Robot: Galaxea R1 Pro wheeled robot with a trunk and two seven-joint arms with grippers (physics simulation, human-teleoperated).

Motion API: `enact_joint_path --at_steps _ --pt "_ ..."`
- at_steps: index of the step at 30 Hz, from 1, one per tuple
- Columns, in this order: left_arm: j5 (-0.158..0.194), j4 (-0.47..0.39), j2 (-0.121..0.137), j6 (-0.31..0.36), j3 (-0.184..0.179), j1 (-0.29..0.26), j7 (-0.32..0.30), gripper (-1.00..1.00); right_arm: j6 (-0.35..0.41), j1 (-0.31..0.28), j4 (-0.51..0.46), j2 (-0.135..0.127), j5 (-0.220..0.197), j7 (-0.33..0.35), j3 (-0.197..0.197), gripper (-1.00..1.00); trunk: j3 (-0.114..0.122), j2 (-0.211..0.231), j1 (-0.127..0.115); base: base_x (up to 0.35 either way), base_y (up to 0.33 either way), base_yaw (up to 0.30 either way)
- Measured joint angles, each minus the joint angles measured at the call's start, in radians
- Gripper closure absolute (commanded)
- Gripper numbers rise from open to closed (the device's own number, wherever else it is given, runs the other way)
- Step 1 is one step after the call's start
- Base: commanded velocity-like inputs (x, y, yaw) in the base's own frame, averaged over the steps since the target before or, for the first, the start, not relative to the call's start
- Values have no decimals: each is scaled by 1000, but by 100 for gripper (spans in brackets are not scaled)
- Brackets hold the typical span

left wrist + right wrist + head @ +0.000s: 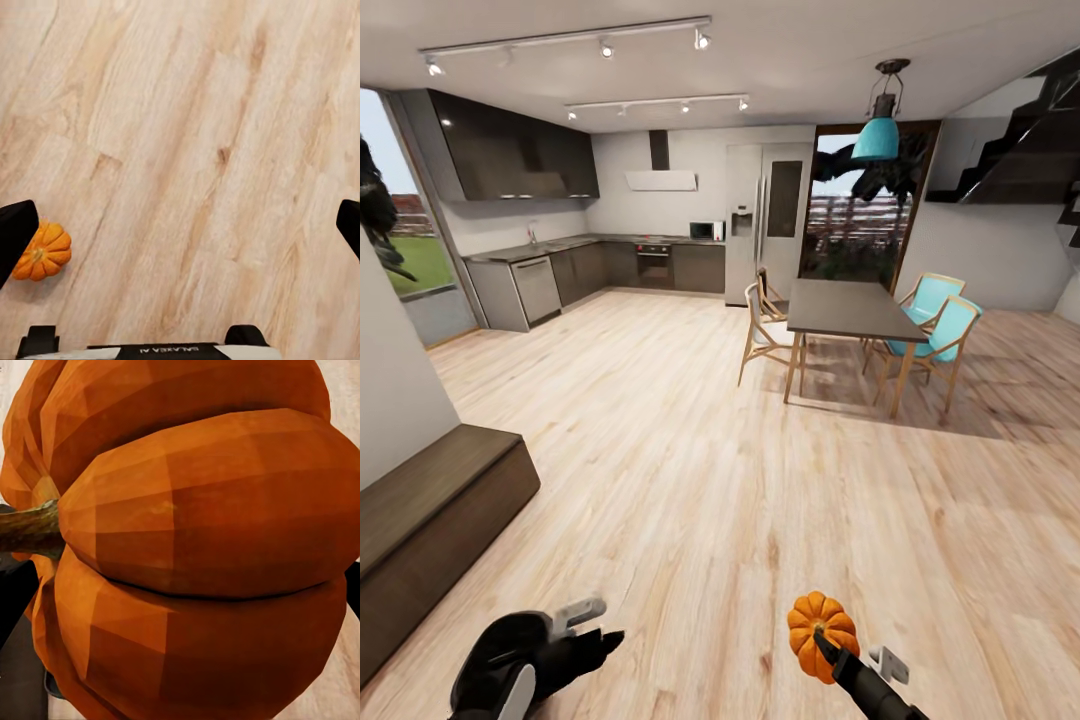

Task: Place each of the two pumpkins and all three candles from the living room inside a cabinet in the living room (use any cabinet), then make sure every cabinet is closed, and position the cauldron so it is next to a table in the living room.

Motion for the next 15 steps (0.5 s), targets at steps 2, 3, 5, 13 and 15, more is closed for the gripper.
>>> enact_joint_path --at_steps 2,3,5,13,15 --pt "-2 94 16 -83 0 0 -1 -100 -1 0 0 0 0 27 2 100 -6 -14 8 0 0 0" --pt "-2 125 18 -111 -1 0 -1 -100 -1 0 0 0 1 44 2 100 -9 -21 11 0 0 0" --pt "-2 179 21 -158 -1 0 -1 -100 -2 0 0 -1 1 91 2 100 -16 -35 19 0 0 0" --pt "8 218 35 -249 26 -9 -30 -100 19 6 -26 29 -14 113 37 100 -25 -56 31 0 0 0" --pt "9 207 24 -238 19 -16 -30 -100 17 -6 -38 41 -11 124 31 100 -25 -56 31 0 0 0"
